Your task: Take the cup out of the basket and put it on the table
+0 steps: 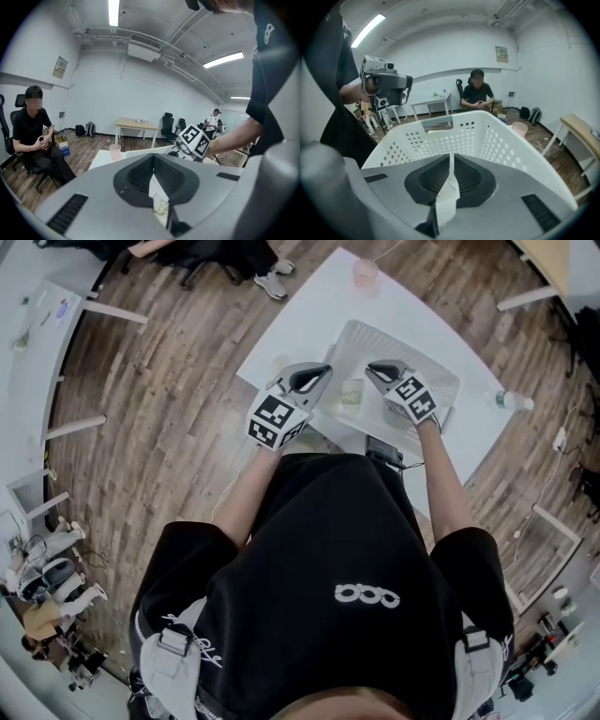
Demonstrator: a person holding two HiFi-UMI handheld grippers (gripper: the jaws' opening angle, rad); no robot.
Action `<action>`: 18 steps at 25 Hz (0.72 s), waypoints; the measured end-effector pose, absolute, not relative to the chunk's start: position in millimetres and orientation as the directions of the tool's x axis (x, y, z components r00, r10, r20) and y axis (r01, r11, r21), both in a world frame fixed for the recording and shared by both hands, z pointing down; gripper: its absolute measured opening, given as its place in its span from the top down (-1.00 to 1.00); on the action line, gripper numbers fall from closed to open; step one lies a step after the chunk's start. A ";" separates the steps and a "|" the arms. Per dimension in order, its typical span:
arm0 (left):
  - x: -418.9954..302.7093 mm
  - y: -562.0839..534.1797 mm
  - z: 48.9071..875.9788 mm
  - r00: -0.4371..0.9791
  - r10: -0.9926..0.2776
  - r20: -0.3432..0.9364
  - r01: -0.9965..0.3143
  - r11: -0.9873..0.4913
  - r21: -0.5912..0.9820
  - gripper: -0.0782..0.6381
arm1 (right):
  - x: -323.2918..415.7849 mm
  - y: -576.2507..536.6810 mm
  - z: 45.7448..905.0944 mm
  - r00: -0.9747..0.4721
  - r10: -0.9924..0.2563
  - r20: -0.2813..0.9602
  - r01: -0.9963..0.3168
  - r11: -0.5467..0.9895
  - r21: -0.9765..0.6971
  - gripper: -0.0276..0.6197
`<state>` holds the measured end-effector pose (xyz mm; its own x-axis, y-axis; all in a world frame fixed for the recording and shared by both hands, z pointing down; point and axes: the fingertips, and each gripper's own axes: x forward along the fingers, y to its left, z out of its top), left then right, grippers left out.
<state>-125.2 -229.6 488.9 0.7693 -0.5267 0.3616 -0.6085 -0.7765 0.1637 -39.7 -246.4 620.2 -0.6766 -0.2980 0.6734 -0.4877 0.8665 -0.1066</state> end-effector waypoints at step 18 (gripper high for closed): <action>-141.3 -208.0 509.8 0.762 -0.512 0.396 -0.616 -0.762 0.201 0.76 | -74.2 -209.6 743.4 -0.489 0.270 0.829 -0.090 0.930 -0.355 0.33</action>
<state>-141.3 -208.0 509.8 0.7624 -0.5119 0.3958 -0.6159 -0.7617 0.2011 -74.2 -209.6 743.4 -0.4893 0.2696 0.8294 -0.0897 0.9304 -0.3554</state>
